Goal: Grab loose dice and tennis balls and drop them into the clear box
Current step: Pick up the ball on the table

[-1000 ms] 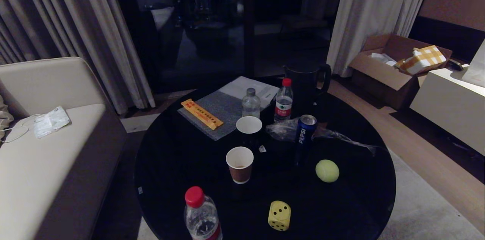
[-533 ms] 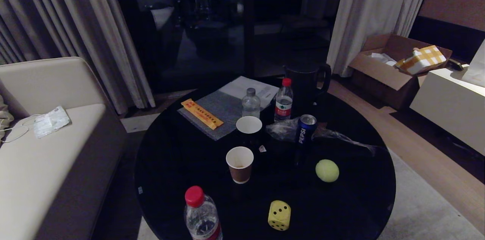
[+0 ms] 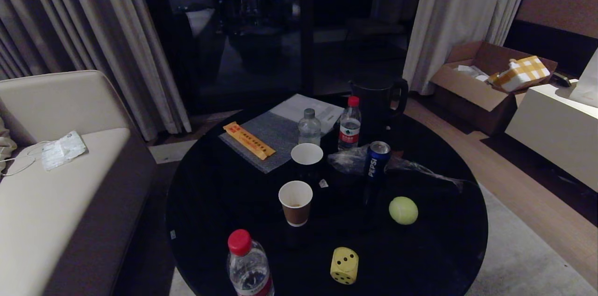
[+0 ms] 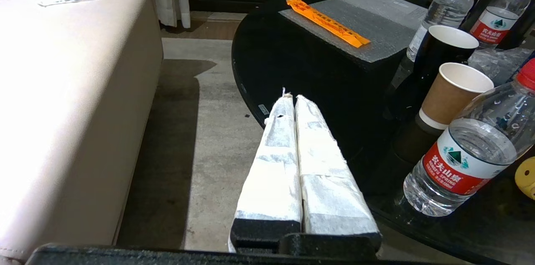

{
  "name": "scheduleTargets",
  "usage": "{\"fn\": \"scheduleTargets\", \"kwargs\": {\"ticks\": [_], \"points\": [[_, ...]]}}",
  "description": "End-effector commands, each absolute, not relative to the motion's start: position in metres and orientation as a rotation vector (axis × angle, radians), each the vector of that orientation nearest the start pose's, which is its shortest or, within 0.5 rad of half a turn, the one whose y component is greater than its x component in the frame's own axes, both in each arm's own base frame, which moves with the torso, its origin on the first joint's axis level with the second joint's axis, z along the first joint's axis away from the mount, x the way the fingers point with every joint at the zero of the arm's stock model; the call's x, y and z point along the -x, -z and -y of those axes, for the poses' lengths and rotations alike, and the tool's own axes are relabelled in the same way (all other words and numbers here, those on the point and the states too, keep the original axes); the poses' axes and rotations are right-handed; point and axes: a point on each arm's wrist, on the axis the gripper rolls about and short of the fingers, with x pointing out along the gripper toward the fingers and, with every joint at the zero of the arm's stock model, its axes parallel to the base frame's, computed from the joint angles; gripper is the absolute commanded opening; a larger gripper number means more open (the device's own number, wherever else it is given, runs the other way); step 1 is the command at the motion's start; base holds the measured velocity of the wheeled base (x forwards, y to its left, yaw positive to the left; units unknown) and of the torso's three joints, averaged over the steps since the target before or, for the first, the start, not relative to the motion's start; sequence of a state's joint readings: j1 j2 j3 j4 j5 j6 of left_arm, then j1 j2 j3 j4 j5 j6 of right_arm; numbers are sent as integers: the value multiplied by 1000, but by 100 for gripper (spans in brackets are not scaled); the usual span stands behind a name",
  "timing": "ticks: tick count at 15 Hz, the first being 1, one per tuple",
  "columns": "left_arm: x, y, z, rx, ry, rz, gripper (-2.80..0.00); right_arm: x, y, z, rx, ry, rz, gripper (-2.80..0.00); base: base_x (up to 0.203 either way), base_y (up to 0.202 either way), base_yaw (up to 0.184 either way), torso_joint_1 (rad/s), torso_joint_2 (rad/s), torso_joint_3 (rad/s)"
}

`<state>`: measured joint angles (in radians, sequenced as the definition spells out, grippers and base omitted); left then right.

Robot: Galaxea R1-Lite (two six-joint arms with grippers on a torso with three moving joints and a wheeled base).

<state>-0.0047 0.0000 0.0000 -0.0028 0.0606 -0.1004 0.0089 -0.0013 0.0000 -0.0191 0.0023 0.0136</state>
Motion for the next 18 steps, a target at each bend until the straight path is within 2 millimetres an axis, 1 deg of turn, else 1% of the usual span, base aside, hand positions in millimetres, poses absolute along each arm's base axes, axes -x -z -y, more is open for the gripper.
{"fn": "scheduleTargets", "kwargs": {"ticks": [1,18], "points": [[23,-75,-1,100,-57,3,-280,22,-75,0,-14,-11,12,-280,0,0,0,0,0,0],[23,-75,-2,115,-61,4,-280,22,-75,0,-11,-12,12,-280,0,0,0,0,0,0]]}}
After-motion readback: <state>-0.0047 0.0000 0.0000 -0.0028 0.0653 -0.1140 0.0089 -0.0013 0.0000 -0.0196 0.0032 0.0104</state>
